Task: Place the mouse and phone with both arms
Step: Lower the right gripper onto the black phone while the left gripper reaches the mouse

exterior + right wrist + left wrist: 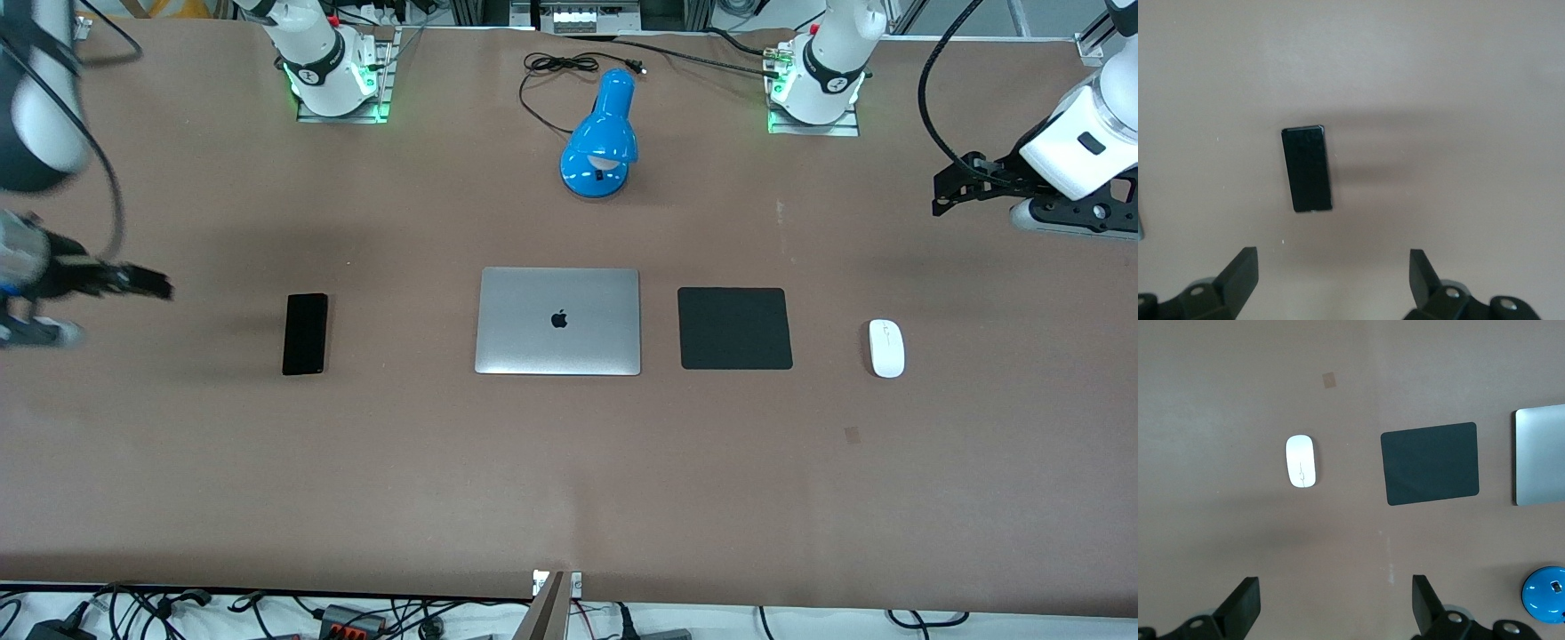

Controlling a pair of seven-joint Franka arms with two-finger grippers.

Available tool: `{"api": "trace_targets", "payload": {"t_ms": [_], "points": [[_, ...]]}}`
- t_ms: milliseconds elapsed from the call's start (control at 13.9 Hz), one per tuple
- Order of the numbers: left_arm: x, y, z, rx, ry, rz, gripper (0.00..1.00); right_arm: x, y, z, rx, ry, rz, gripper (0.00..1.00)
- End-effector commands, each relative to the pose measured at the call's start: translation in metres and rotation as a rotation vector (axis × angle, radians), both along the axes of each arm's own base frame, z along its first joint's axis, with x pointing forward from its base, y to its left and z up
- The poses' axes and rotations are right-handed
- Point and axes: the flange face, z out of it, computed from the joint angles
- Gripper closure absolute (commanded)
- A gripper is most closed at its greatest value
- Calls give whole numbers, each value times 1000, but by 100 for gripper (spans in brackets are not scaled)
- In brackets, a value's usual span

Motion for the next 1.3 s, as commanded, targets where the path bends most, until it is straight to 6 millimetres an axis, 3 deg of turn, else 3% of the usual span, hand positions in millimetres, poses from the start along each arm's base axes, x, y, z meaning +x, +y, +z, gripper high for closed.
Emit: {"api": "trace_targets", "payload": {"t_ms": [0,288,576,720,792,936,1080,1224], "points": [[1,1,5,-1,6,2,0,16,19,-56,12,44,19,0],[1,2,5,1,6,11,0,12,56,-121,-1,70,-47,0],[10,10,-11,10,51,15,0,-15,57,-183,-2,48,-39,0],[15,29,-28,14,99,56,0,-34,55,-209,0,33,-40,0],[24,43,-52,13,142,79,0,-42,55,-221,2,18,-40,0],[52,51,-112,12,240,83,0,-53,54,-240,4,-10,-40,0],[71,79,-171,5,322,112,0,-63,58,-253,5,-34,-16,0],[92,86,-227,13,295,112,0,-73,63,-267,8,-69,2,0]]}}
